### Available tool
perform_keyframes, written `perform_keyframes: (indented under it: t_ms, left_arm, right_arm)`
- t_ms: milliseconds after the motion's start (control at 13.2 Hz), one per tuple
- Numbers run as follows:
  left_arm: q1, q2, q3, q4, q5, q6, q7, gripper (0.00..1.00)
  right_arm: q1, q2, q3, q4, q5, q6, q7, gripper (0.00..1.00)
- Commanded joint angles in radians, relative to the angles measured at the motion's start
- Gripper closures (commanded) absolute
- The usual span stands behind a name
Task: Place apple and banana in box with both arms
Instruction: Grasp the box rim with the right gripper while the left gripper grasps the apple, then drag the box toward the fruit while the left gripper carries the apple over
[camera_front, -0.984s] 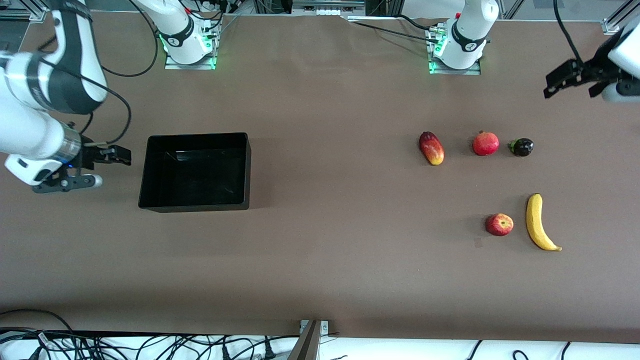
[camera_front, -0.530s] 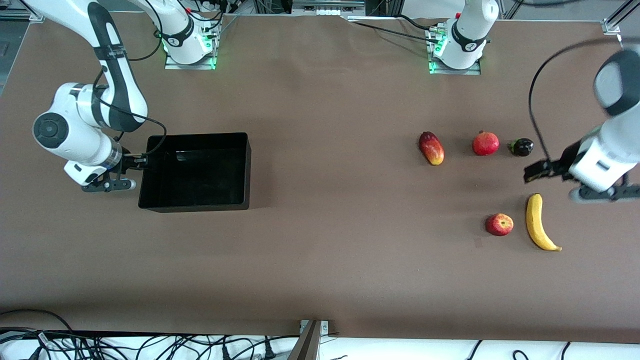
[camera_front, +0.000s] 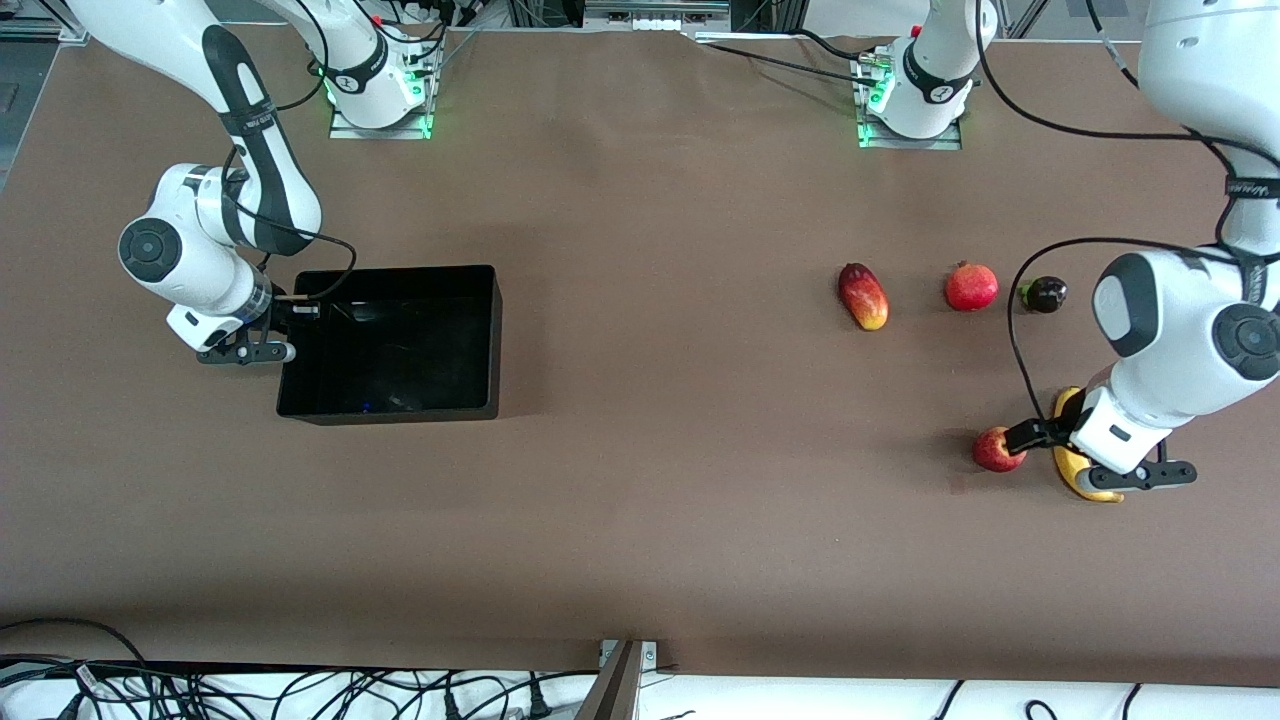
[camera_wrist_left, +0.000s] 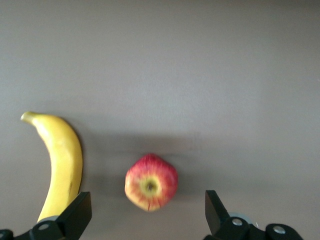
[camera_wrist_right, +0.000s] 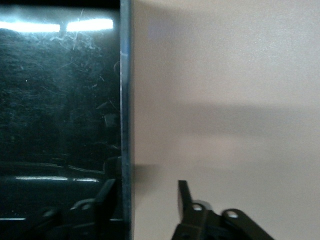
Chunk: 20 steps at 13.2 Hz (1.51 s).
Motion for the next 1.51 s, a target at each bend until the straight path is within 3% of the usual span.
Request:
perform_keyframes:
  t_ms: [0,378,681,908,1059,1135,1211,1286,1438]
  left_arm:
    - [-0.003,0.059,0.002,0.013,0.018,0.063,0.001,0.0]
    - [-0.006,0.121,0.002,0.009,0.018,0.122,-0.025,0.0]
    - [0.005,0.139,0.002,-0.024,0.02,0.16,-0.025,0.0]
    - [0.016,0.142,0.002,-0.098,0.02,0.267,-0.024,0.0]
    - [0.02,0.156,0.002,-0.107,0.018,0.299,-0.024,0.01]
    - [0.02,0.154,0.002,-0.127,0.02,0.31,-0.024,0.3]
    - [0.02,0.148,0.002,-0.141,0.018,0.321,-0.024,0.71]
    - [0.02,0.147,0.002,-0.142,0.018,0.321,-0.025,0.97]
    - [0.02,0.139,0.002,-0.149,0.02,0.32,-0.028,1.0]
  right_arm:
    - [-0.002,-0.015,0.001,-0.013,0.011,0.014,-0.006,1.0]
    - [0.021,-0.035,0.009,0.031,0.01,-0.016,-0.005,1.0]
    - [0.066,-0.021,0.128,0.305,0.019,-0.296,0.059,1.0]
    - [0.209,0.051,0.144,0.468,0.025,-0.403,0.217,1.0]
    - [0.301,0.094,0.144,0.514,0.072,-0.403,0.326,1.0]
    - [0.35,0.123,0.145,0.54,0.115,-0.395,0.366,1.0]
    - [0.401,0.164,0.144,0.583,0.164,-0.394,0.391,1.0]
    - [0.444,0.207,0.144,0.634,0.212,-0.394,0.435,1.0]
    - [0.516,0.294,0.145,0.721,0.249,-0.392,0.545,1.0]
